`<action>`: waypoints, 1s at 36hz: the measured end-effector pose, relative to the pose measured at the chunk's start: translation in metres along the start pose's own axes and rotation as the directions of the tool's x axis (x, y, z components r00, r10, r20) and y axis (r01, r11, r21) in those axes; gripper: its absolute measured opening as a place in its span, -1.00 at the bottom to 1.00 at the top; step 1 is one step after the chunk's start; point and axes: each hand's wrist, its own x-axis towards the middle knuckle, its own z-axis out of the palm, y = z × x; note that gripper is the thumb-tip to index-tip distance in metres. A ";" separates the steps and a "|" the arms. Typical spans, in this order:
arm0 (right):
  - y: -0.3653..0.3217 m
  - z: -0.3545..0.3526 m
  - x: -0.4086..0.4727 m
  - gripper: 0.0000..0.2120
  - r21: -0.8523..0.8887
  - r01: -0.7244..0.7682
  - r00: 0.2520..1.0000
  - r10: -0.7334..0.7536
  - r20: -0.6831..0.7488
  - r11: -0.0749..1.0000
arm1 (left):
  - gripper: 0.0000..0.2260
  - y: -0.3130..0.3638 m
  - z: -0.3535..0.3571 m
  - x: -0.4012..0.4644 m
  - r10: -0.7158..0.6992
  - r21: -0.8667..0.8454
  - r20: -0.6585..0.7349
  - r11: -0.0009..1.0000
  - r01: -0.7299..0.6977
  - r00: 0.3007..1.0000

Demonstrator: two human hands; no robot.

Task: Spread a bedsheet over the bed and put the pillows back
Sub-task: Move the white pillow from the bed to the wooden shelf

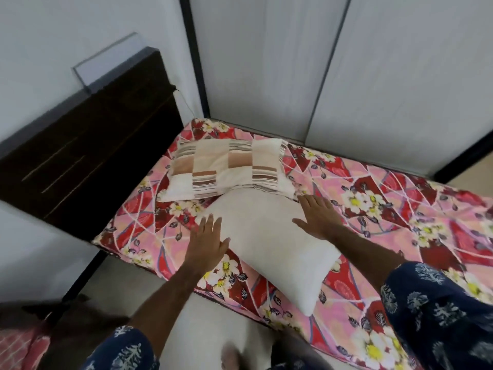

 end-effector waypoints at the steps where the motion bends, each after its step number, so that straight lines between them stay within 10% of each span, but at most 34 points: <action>1: 0.002 0.003 0.003 -0.25 0.000 -0.019 1.000 0.019 0.019 1.000 | -0.39 -0.002 0.004 0.009 0.013 -0.024 0.031 1.000 -0.012 0.999; 6: 0.019 0.031 0.028 -0.28 0.050 -0.128 0.977 0.118 0.176 0.991 | -0.41 -0.003 0.034 0.051 0.030 -0.182 0.180 0.983 0.003 0.983; 18: 0.054 0.150 0.111 -0.26 0.214 -0.298 0.885 0.185 0.428 0.930 | -0.35 0.016 0.138 0.102 -0.132 -0.519 0.678 0.611 0.597 0.724; 21: 0.068 0.173 0.132 -0.22 0.250 -0.329 0.877 0.197 0.438 0.911 | -0.02 0.016 0.165 0.116 -0.226 -0.548 0.718 0.400 0.735 0.658; 36: 0.097 0.204 0.188 0.32 0.442 -0.536 0.790 0.243 0.563 0.719 | -0.44 0.044 0.216 0.147 -0.573 -0.633 0.671 -0.111 0.766 0.471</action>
